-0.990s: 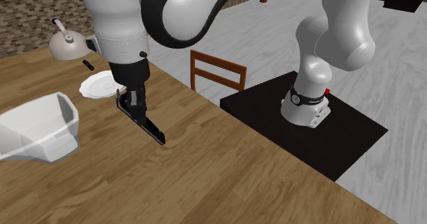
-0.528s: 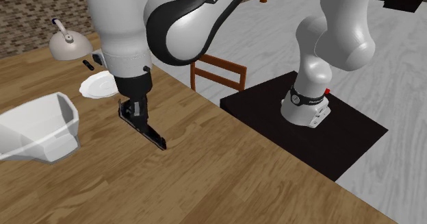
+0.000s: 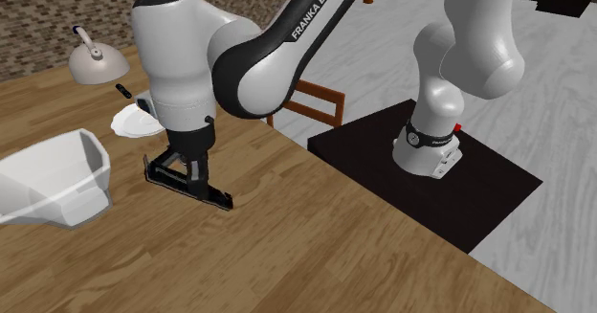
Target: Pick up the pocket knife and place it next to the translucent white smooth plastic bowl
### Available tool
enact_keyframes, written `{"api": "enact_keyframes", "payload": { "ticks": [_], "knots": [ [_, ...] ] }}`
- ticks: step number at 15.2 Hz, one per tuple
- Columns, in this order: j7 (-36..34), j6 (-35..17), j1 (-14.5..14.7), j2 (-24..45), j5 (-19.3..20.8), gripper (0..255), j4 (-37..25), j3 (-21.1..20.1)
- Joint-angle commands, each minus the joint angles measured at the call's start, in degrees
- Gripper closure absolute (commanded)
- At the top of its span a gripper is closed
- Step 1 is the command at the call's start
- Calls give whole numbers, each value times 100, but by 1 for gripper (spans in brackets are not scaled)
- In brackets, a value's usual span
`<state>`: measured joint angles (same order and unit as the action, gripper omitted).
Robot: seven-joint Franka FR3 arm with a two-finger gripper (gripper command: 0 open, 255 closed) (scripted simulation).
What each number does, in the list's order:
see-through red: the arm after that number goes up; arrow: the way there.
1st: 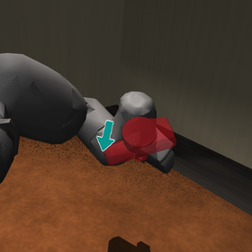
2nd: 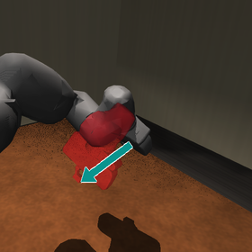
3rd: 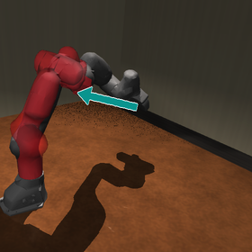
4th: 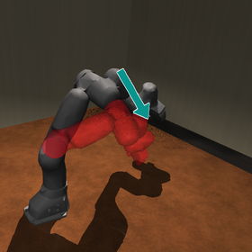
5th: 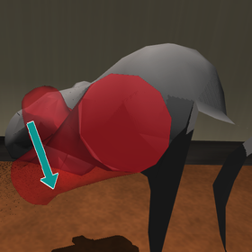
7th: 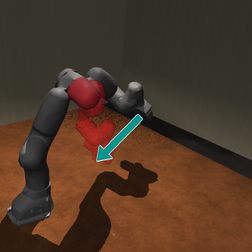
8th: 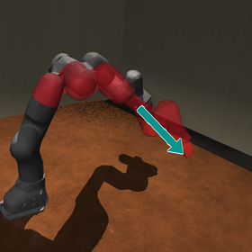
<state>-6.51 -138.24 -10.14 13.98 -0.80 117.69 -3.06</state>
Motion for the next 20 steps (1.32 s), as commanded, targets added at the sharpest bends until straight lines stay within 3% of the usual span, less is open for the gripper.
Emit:
{"api": "enact_keyframes", "payload": {
  "ticks": [1, 9, 16, 17, 20],
  "knots": [
    [22, -66, -16, 111, 0, 255, 120, 12],
    [19, -565, -9, 507, 19, 255, 223, 19],
    [18, -564, -10, 509, 19, 255, 221, 18],
    [19, -562, -10, 506, 19, 0, 222, 19],
    [19, -562, -10, 508, 19, 0, 220, 19]
  ]
}}
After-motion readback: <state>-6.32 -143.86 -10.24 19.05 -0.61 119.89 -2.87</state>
